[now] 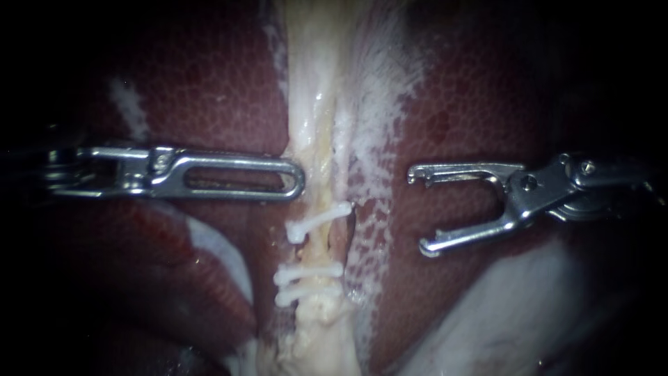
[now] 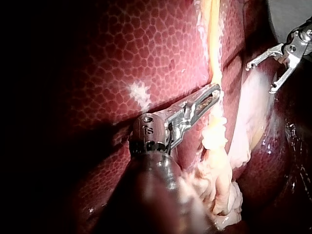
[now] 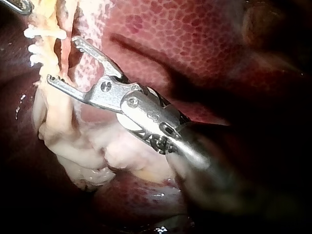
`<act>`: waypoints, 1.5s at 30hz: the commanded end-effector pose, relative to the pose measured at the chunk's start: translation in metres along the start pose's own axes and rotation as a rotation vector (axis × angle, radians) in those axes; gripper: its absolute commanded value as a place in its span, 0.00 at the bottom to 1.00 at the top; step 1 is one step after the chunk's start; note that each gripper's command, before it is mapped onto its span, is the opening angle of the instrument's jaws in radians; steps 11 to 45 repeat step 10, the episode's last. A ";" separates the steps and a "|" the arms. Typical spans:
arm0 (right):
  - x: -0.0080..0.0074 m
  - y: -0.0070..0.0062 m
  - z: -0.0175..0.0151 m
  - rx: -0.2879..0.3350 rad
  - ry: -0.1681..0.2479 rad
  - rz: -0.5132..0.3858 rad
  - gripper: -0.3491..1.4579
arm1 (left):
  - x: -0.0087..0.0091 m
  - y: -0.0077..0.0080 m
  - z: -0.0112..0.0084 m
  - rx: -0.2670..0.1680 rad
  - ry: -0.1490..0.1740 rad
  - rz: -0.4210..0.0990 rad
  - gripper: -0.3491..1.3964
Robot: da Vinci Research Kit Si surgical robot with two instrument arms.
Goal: Going back third clip left tube
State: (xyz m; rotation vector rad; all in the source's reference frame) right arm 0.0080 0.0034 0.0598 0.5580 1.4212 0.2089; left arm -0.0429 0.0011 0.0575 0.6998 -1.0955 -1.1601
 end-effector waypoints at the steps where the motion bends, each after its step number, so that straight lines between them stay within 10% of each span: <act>1: 0.0000 0.0000 0.0000 0.000 0.000 0.000 0.52 | 0.0000 0.0000 0.0000 0.000 0.001 0.000 0.00; 45: 0.0000 0.0000 -0.0001 0.001 -0.001 0.000 0.52 | 0.0000 0.0000 -0.0001 0.000 0.001 0.000 0.00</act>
